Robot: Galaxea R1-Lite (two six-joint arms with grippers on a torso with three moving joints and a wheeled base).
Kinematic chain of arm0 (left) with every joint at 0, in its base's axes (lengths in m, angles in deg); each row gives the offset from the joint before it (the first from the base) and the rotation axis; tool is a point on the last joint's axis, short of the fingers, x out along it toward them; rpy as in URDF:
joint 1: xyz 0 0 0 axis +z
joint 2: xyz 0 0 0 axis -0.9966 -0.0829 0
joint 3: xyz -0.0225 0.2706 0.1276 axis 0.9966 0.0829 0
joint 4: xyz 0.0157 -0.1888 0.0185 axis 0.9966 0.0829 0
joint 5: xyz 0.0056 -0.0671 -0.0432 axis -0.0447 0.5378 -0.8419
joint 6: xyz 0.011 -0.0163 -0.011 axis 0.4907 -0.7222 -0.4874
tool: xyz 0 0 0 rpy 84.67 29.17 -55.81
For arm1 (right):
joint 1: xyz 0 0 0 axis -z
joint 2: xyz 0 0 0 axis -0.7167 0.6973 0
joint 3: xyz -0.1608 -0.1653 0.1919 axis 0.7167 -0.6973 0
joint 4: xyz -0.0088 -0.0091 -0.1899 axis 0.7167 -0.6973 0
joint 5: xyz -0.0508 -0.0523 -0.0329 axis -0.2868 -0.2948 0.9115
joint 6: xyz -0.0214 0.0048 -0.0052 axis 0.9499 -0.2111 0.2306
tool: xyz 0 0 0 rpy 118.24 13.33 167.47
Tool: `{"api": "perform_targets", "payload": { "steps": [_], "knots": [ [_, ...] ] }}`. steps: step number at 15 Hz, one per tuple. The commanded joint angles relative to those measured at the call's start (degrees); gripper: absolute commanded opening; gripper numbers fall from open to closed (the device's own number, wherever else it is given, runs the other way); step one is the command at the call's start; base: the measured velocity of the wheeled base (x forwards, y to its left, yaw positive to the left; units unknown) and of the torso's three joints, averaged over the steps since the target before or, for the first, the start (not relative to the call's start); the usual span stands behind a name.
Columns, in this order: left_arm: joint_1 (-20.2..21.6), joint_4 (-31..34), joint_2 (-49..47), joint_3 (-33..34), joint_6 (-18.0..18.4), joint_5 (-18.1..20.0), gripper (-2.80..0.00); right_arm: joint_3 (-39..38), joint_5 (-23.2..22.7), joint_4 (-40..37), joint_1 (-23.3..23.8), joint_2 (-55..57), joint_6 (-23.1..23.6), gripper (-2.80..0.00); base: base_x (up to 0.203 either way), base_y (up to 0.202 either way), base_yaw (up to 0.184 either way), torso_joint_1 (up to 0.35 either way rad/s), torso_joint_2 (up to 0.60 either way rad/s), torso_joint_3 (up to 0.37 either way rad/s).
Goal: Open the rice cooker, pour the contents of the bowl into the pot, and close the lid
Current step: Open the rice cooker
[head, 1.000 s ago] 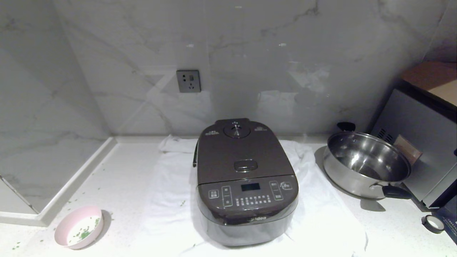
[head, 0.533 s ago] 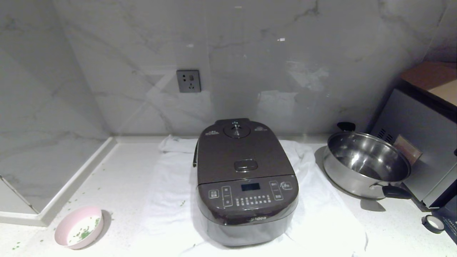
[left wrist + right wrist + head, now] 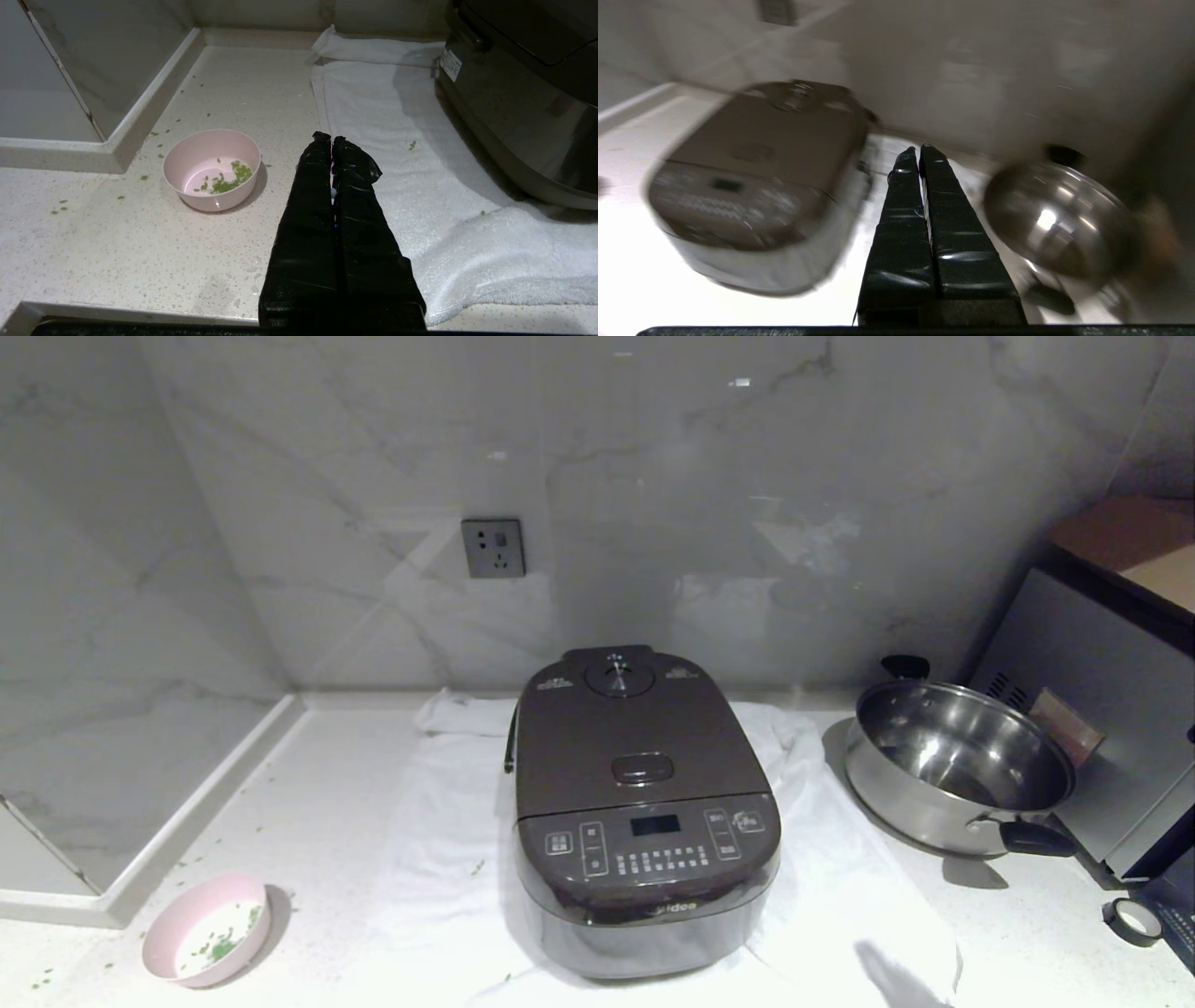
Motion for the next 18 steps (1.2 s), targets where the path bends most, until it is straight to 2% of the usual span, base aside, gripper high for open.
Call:
{"api": "perform_targets", "payload": {
  "steps": [1, 4, 6, 8, 12, 15, 18],
  "knots": [
    [0.01, 0.01, 0.04, 0.01, -0.04, -0.02, -2.80, 8.33, -3.26, 1.23, -2.03, 17.51, -1.29, -2.80, 0.000, 0.000, 0.000, 0.000, 0.00, 0.000],
    [0.01, 0.01, 0.10, 0.01, -0.04, -0.02, -2.80, 15.98, -5.06, 1.62, -6.82, 30.60, -3.82, -2.80, 0.000, 0.000, 0.000, 0.000, 0.00, 0.000],
    [0.01, 0.01, 0.01, 0.01, -0.13, -0.02, -2.80, 21.99, -2.50, -0.78, -10.67, 38.32, -5.52, -2.80, 0.000, 0.000, 0.000, 0.000, 0.00, 0.000],
    [0.01, 0.01, 0.02, 0.01, -0.13, -0.02, -2.80, 29.80, 1.37, -6.24, -14.49, 43.65, -9.64, -2.80, 0.000, 0.000, 0.000, 0.000, 0.00, 0.000],
    [0.01, 0.09, 0.10, 0.01, -0.13, -0.02, -2.80, 40.48, 3.26, -16.03, -20.65, 51.35, -14.40, -2.80, 0.000, 0.000, 0.000, 0.000, 0.00, 0.000],
    [0.01, 0.09, 0.10, 0.01, -0.13, -0.02, -2.80, 44.50, 6.27, -22.42, -26.49, 56.13, -17.34, -2.80, 0.000, 0.000, 0.000, 0.000, 0.00, 0.000],
    [0.01, 0.09, 0.10, 0.01, -0.13, -0.02, -2.80, 44.85, 7.12, -22.81, -28.10, 60.74, -20.45, -2.80, 0.000, 0.000, 0.000, 0.000, 0.00, 0.000]
  ]
}}
